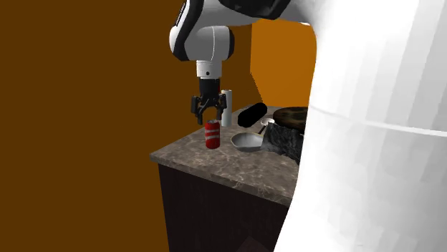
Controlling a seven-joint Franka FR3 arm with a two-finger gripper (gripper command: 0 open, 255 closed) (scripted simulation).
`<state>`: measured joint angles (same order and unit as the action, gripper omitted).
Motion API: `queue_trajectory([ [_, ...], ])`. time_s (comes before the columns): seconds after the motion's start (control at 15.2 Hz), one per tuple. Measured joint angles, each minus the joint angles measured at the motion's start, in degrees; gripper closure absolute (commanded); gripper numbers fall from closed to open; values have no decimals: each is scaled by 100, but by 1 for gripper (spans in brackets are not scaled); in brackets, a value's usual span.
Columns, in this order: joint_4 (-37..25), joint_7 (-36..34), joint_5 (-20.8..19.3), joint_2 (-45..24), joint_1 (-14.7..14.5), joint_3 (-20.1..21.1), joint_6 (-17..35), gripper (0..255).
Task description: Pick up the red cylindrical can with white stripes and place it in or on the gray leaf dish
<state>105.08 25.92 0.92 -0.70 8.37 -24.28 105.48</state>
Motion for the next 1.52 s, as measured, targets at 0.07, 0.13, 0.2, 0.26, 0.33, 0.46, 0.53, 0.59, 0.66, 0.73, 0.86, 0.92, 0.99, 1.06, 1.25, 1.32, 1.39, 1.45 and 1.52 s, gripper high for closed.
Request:
queue_trajectory([
  [0.07, -210, 128, 83, -208, 57, -52, -16, 0],
  [0.13, -504, 275, 189, -461, 131, -106, -78, 0],
  [0.2, -723, 399, 290, -694, 203, -144, -80, 0],
  [0.26, -903, 482, 361, -863, 257, -164, -108, 0],
  [0.33, -939, 521, 396, -944, 281, -170, -69, 0],
  [0.46, -901, 553, 428, -1013, 297, -169, 34, 0],
  [0.53, -857, 557, 440, -1038, 298, -166, 100, 0],
  [0.59, -785, 558, 439, -1031, 293, -164, 165, 0],
  [0.66, -723, 559, 446, -1043, 290, -160, 239, 0],
  [0.73, -646, 600, 464, -1071, 310, -168, 339, 0],
  [0.86, -590, 590, 470, -1084, 301, -160, 407, 0],
  [0.92, -582, 590, 472, -1089, 301, -159, 420, 0],
  [0.99, -576, 590, 473, -1090, 300, -159, 428, 0],
  [1.06, -572, 590, 473, -1089, 300, -158, 431, 0],
  [1.25, -570, 590, 473, -1088, 300, -158, 434, 255],
  [1.32, -571, 590, 472, -1087, 300, -158, 434, 255],
  [1.39, -570, 589, 472, -1087, 300, -159, 434, 255],
  [1.45, -569, 589, 472, -1088, 299, -158, 434, 255],
  [1.52, -568, 589, 472, -1088, 299, -158, 434, 255],
])
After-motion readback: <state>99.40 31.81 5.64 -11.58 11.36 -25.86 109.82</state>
